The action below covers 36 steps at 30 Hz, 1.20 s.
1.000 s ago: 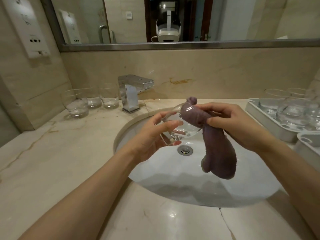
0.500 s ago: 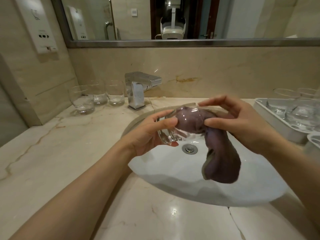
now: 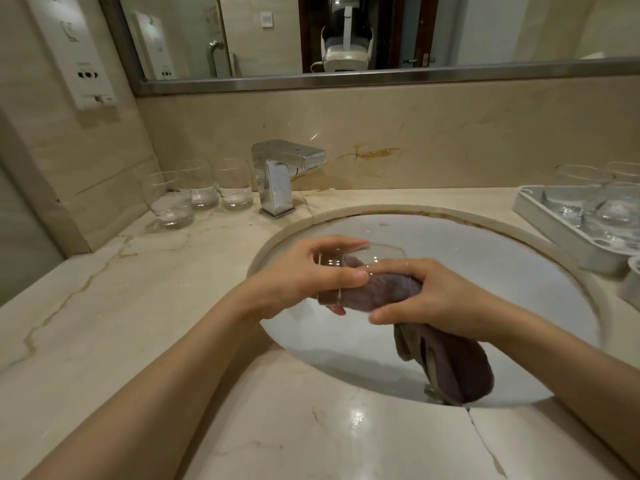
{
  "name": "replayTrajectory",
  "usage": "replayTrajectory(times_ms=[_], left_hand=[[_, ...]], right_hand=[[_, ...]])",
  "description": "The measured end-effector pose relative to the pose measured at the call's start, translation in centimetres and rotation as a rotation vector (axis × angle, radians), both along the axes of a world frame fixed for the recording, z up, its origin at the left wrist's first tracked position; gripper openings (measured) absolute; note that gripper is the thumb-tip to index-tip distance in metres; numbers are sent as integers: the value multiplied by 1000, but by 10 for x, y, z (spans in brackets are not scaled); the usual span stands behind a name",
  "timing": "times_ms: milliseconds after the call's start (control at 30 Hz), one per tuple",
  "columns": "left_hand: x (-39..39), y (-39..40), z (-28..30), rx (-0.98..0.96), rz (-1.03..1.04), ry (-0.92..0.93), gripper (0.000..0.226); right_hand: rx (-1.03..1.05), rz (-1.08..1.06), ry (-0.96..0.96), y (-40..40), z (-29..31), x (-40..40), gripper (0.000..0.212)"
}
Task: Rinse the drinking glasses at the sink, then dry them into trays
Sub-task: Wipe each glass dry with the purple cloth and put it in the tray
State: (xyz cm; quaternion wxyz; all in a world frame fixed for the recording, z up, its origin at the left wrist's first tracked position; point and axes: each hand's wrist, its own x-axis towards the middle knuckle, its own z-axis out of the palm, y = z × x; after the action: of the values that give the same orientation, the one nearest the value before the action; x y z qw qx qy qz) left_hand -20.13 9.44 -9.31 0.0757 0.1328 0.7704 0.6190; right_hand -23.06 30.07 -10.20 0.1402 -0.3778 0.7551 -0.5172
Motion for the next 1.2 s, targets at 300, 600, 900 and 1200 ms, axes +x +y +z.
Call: replayTrajectory(times_ms=[300, 600, 900, 1200], left_hand=[[-8, -10, -4, 141, -200, -181, 63], [-3, 10, -16, -254, 9, 183, 78], [-2, 11, -5, -175, 68, 311, 85], [-1, 10, -11, 41, -54, 17, 72]], right_hand=[[325, -120, 1014, 9, -5, -14, 48], [154, -61, 94, 4, -5, -17, 44], [-7, -82, 235, 7, -2, -10, 39], [242, -112, 693, 9, -9, -15, 47]])
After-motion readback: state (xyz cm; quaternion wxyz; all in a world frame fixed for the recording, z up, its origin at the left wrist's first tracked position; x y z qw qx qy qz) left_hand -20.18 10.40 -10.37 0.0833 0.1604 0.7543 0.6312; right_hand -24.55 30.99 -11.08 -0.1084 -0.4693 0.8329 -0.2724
